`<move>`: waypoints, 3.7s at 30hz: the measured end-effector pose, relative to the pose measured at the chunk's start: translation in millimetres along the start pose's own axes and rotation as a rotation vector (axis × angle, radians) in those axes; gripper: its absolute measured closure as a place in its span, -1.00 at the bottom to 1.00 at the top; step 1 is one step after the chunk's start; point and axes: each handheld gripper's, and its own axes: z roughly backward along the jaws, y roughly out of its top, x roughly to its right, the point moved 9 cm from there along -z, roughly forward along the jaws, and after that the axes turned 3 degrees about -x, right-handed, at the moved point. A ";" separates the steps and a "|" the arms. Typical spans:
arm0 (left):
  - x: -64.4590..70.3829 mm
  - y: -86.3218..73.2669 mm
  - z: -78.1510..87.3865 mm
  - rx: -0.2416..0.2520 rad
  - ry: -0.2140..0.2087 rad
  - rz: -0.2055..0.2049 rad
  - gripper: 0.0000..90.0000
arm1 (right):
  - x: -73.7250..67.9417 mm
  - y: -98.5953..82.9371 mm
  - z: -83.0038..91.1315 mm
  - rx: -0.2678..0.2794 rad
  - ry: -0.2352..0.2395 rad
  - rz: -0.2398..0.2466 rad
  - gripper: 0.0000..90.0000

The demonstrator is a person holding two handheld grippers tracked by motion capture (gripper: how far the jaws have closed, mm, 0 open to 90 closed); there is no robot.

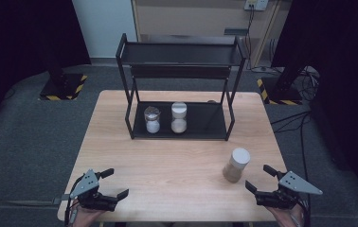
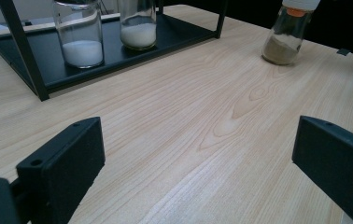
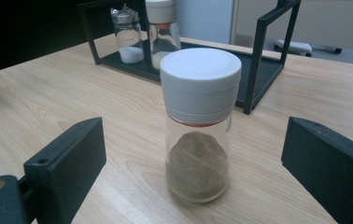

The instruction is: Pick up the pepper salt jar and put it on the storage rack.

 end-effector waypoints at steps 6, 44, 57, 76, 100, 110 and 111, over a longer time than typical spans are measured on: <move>-0.5 -0.3 0.0 -0.001 0.002 0.003 -0.97 | -4.5 4.5 3.2 0.005 -0.001 -0.005 -0.86; -0.6 -0.4 0.2 0.002 0.000 0.003 -0.97 | 13.1 47.0 -42.0 -0.085 0.060 -0.004 -0.83; -0.6 -0.4 0.8 0.002 0.001 0.002 -0.97 | 19.5 39.1 -69.4 -0.107 0.066 -0.029 -0.71; -0.4 -0.3 0.7 0.001 0.002 0.002 -0.97 | 17.4 34.9 -75.2 -0.091 0.055 -0.020 -0.27; -0.2 -0.2 1.0 0.000 0.000 0.002 -0.97 | 4.7 71.1 -90.5 -0.110 0.100 0.015 -0.27; -0.4 -0.3 1.1 0.001 -0.001 0.002 -0.97 | 1.1 84.2 -101.3 -0.118 0.118 0.020 -0.27; -0.4 -0.2 1.2 0.001 -0.001 0.002 -0.97 | 0.9 85.7 -102.4 -0.120 0.120 0.018 -0.27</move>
